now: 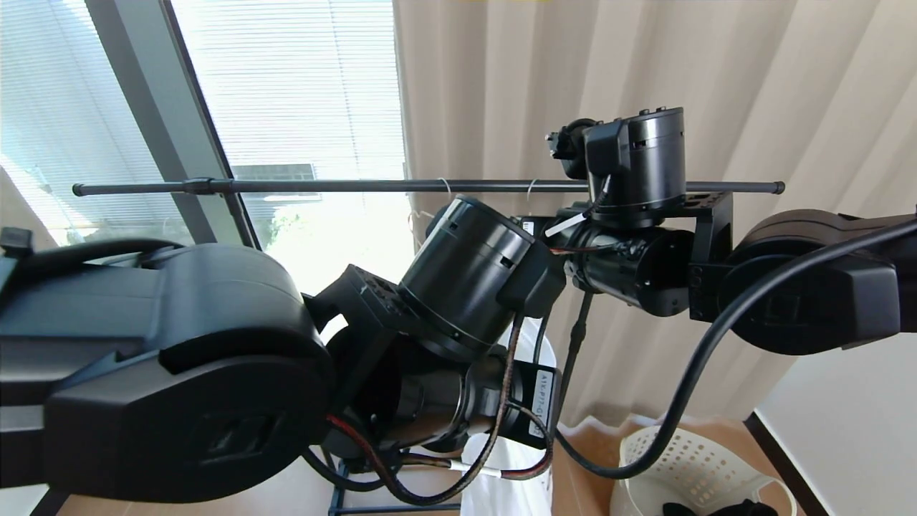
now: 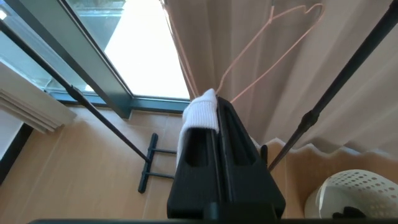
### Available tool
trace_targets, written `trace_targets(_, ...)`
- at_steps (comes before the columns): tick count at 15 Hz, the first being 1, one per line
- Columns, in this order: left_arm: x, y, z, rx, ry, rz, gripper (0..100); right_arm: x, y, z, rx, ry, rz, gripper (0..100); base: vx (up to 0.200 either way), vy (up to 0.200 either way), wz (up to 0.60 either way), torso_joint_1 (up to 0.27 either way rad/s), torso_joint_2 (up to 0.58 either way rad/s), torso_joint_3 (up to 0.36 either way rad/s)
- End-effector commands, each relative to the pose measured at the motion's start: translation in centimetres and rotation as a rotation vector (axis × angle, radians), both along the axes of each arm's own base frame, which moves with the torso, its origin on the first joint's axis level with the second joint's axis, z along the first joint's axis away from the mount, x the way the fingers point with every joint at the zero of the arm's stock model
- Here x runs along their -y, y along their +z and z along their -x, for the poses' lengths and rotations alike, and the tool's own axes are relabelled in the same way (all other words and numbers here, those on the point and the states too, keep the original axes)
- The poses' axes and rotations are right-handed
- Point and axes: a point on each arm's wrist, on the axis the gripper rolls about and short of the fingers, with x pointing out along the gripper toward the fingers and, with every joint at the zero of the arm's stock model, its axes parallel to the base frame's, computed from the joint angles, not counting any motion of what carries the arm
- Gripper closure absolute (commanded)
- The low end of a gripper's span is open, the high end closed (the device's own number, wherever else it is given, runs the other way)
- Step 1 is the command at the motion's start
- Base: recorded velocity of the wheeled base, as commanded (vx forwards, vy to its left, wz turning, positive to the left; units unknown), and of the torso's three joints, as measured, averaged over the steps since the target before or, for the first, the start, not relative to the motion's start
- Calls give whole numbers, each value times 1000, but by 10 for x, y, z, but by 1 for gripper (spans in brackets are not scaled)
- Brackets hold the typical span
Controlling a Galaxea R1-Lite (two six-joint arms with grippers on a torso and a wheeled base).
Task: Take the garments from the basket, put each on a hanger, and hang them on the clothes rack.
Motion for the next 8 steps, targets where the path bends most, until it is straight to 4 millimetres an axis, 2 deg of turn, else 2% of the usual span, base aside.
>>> trace_targets(1, 3, -5, 0, -6, 0, -15, 100, 1, 2, 1, 4, 0, 0, 100, 0, 0, 0, 0, 0, 0)
trace_targets(3, -2, -11, -1, -7, 25, -47, 100, 7, 10, 6, 17, -7, -8, 100, 0, 0, 0, 0, 0, 0)
trace_targets(4, -18, -18, -5, 11, 103, -102, 100, 23, 18, 9, 28, -30, 3, 100, 0, 0, 0, 0, 0, 0)
trace_targets(5, -24, -19, -7, 16, 130, -111, 100, 30, 20, 11, 35, -35, 24, 100, 0, 0, 0, 0, 0, 0)
trace_targets(6, -38, -14, -16, 24, 180, -100, 100, 40, 24, 16, 54, -31, 88, 100, 0, 0, 0, 0, 0, 0)
trace_targets(7, -40, -13, -18, 26, 190, -98, 100, 42, 24, 17, 56, -34, 99, 100, 0, 0, 0, 0, 0, 0)
trace_targets(8, -50, -6, -35, 46, 247, -72, 100, 59, 25, 22, 64, -77, 154, 100, 0, 0, 0, 0, 0, 0)
